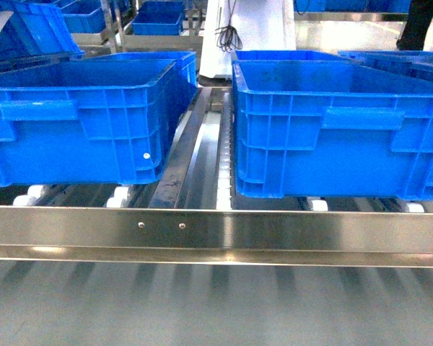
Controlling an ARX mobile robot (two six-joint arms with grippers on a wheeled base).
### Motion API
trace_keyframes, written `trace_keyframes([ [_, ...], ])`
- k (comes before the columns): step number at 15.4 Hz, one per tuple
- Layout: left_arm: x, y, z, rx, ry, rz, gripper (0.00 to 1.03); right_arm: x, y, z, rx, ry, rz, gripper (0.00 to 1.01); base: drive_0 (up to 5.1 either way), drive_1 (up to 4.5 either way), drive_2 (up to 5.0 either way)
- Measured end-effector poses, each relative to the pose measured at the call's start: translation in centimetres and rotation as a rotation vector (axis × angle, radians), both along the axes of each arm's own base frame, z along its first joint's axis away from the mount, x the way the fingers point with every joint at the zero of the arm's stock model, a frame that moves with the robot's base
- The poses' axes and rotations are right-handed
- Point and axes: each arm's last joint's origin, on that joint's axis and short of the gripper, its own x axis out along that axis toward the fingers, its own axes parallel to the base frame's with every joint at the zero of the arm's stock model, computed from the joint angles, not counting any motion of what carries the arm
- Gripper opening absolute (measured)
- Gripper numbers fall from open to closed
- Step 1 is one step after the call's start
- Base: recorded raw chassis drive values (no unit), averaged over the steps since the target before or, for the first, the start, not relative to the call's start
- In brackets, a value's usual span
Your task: Sort blue parts and orange caps into right shelf containers
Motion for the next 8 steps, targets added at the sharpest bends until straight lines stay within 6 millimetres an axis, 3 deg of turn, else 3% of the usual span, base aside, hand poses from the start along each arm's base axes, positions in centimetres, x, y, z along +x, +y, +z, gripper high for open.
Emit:
trace_keyframes([
  [8, 0.00, 0.00, 0.00, 0.000, 0.000, 0.000, 0.98, 0.00, 0.00, 0.00, 0.000, 0.000, 0.000, 0.98, 0.0, 0.00, 0.0],
])
